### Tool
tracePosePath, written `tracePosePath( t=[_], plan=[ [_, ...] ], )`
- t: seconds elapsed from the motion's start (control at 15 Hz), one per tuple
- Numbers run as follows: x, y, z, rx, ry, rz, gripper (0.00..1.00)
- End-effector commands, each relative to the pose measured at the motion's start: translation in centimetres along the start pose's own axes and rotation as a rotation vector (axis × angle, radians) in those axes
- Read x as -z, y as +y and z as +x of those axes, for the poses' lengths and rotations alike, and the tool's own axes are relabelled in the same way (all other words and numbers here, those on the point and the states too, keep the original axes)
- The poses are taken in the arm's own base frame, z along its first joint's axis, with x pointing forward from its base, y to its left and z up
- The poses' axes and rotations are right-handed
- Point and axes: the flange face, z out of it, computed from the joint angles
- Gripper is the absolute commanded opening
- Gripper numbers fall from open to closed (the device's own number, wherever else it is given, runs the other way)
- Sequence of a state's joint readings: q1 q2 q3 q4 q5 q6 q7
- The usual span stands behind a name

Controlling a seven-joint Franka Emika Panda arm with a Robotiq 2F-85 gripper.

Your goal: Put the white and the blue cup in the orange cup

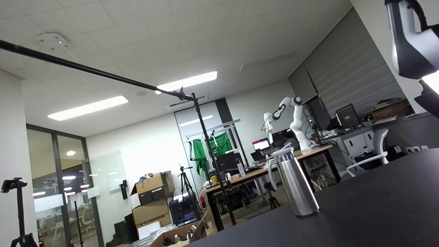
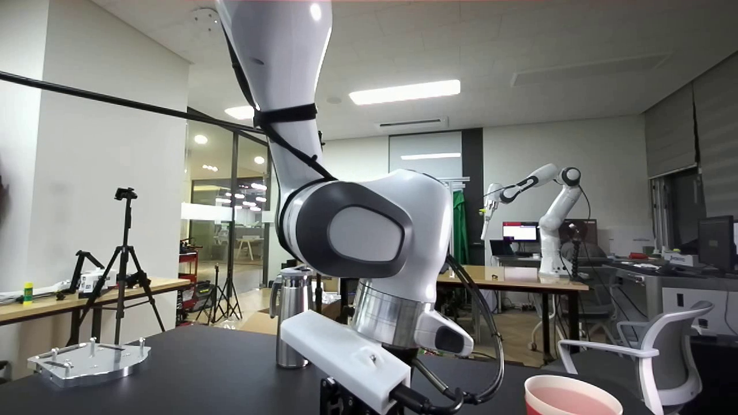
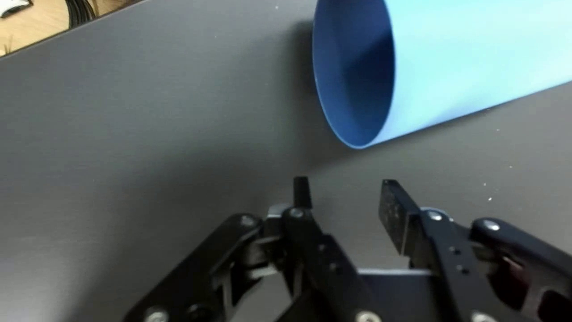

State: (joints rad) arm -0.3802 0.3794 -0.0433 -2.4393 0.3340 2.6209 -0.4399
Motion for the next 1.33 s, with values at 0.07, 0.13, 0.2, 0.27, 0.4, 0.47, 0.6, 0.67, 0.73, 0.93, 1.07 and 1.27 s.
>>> tracePosePath(
  t=[0.07,0.13,0.2,0.27,0.4,0.47,0.6,0.67,0.73,0.93,1.07,1.27],
  plan=[
    [1.5,2.7,-0.9,-0.035,-0.007,-0.034,0.83],
    [1.8,3.3,-1.2,-0.046,-0.012,-0.036,0.91],
    [2.1,3.9,-1.6,-0.069,-0.025,-0.033,0.97],
    [2.4,4.3,-2.0,-0.093,-0.037,-0.028,0.99],
    [2.9,4.9,-3.1,-0.131,-0.071,-0.011,1.0],
    [3.1,4.9,-3.6,-0.15,-0.084,-0.005,1.0],
    [3.3,4.8,-4.6,-0.199,-0.107,-0.003,1.0],
    [3.4,4.6,-5.1,-0.23,-0.121,-0.004,1.0],
    [3.3,4.3,-5.6,-0.273,-0.13,-0.008,1.0],
    [3.0,3.5,-7.2,-0.312,-0.176,-0.018,1.0],
    [2.6,3.0,-8.2,-0.335,-0.214,-0.029,1.0],
    [2.2,2.4,-9.4,-0.346,-0.26,-0.009,1.0]
  ],
)
